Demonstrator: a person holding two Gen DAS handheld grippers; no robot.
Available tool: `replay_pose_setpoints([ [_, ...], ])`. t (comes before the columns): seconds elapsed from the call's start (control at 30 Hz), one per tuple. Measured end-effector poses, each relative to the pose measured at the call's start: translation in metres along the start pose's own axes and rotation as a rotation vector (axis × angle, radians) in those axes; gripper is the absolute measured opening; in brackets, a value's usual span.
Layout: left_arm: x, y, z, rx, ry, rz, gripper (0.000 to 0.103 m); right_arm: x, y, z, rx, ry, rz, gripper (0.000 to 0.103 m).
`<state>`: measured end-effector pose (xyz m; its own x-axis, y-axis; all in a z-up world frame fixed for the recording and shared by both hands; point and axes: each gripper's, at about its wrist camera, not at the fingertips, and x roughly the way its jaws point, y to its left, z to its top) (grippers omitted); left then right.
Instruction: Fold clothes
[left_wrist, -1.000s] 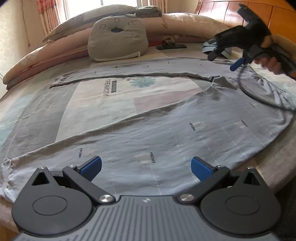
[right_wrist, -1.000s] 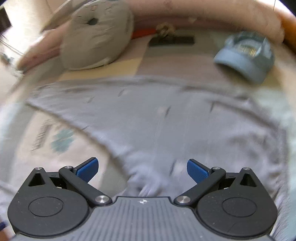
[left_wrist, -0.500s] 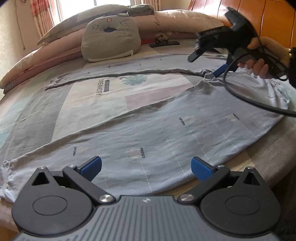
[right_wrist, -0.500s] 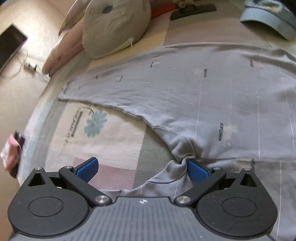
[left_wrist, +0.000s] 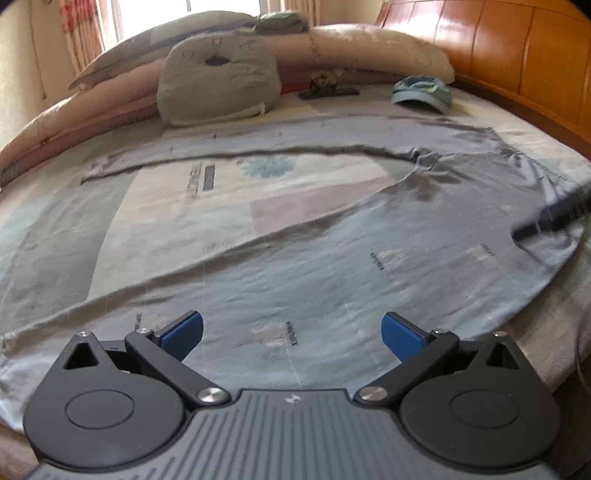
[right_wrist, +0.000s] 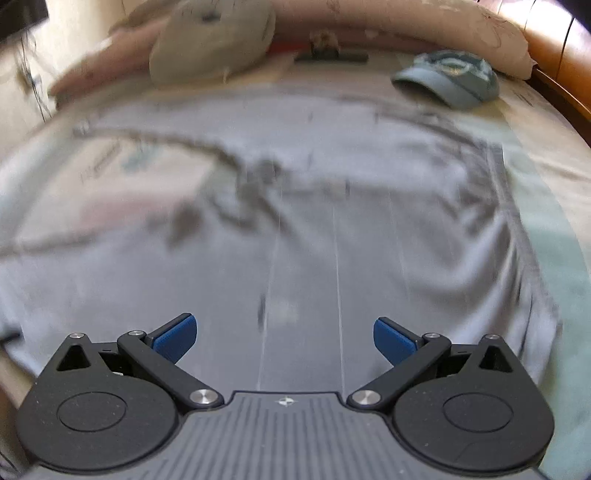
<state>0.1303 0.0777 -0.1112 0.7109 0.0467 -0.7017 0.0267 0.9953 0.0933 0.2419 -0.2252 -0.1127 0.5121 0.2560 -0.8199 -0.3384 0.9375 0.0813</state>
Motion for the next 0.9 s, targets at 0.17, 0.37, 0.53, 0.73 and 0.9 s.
replay_pose_setpoints([
  [0.17,0.005,0.014,-0.016,-0.078,0.074,-0.014,0.102,0.0,0.012,-0.023,-0.004,-0.07,-0.074,0.103],
  [0.37,-0.017,0.048,-0.027,-0.15,0.119,0.026,0.102,-0.001,0.012,-0.024,0.005,-0.085,-0.074,0.103],
  [0.53,-0.023,0.083,-0.018,-0.205,0.085,0.125,0.102,0.0,0.013,-0.027,0.006,-0.103,-0.08,0.103],
  [0.73,-0.006,0.102,-0.012,-0.234,0.097,0.15,0.102,0.0,0.015,-0.027,0.017,-0.11,-0.096,0.103],
  [0.9,-0.001,0.106,-0.027,-0.268,0.13,0.128,0.102,0.0,0.015,-0.026,0.017,-0.109,-0.096,0.103],
])
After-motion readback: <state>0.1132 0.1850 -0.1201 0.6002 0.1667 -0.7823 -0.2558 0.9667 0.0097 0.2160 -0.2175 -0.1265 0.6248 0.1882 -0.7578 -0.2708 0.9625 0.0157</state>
